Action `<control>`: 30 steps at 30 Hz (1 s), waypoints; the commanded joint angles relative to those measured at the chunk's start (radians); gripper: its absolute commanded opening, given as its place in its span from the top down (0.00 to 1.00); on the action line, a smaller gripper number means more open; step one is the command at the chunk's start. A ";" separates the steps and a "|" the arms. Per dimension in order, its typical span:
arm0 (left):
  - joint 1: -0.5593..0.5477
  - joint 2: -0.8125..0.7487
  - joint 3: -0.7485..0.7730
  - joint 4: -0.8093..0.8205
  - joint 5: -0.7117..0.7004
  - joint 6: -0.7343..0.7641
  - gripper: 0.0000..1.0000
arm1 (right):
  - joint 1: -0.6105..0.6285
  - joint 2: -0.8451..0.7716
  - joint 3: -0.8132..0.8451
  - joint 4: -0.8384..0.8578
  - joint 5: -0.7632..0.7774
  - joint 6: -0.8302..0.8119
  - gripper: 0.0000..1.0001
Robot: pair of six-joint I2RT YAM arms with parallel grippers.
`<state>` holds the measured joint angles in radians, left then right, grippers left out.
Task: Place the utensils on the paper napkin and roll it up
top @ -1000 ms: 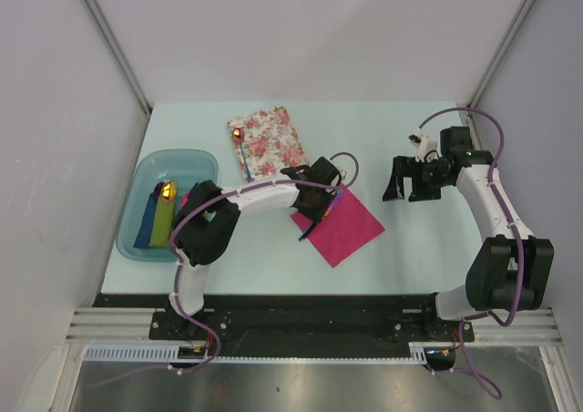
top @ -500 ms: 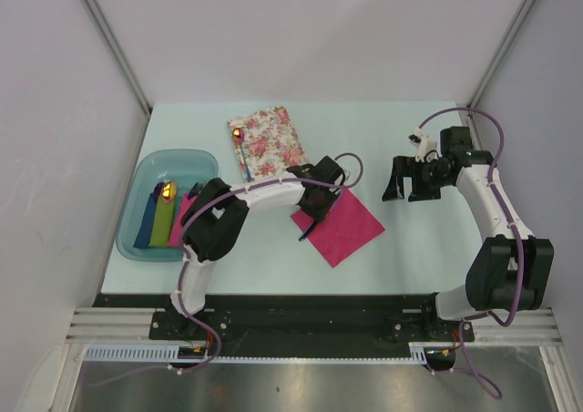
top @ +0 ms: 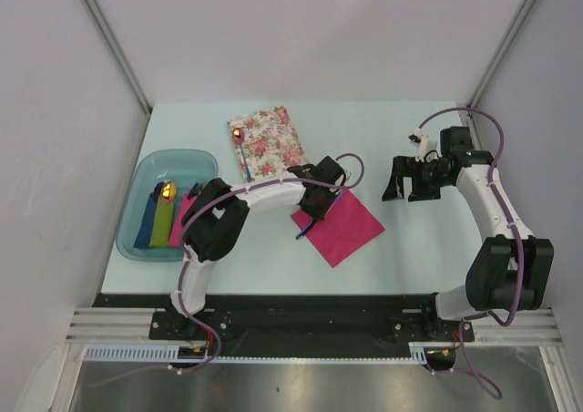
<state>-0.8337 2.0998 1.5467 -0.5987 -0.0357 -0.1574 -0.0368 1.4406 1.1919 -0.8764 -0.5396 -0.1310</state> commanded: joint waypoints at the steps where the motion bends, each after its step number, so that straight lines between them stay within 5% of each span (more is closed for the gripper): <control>1: 0.001 -0.081 0.041 -0.042 -0.026 -0.030 1.00 | -0.003 -0.009 0.002 0.022 -0.020 0.008 0.00; 12: 0.015 -0.159 0.148 -0.087 0.022 -0.296 1.00 | -0.008 -0.019 0.003 0.025 -0.008 0.019 0.00; 20: 0.018 -0.074 0.239 -0.046 0.066 -0.531 1.00 | -0.028 -0.008 0.008 0.027 -0.002 0.028 0.00; 30: -0.001 0.080 0.360 -0.078 0.039 -0.603 1.00 | -0.044 0.004 0.006 0.034 -0.013 0.031 0.00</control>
<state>-0.8272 2.1475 1.8408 -0.6754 0.0036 -0.7055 -0.0746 1.4422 1.1915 -0.8669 -0.5423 -0.1051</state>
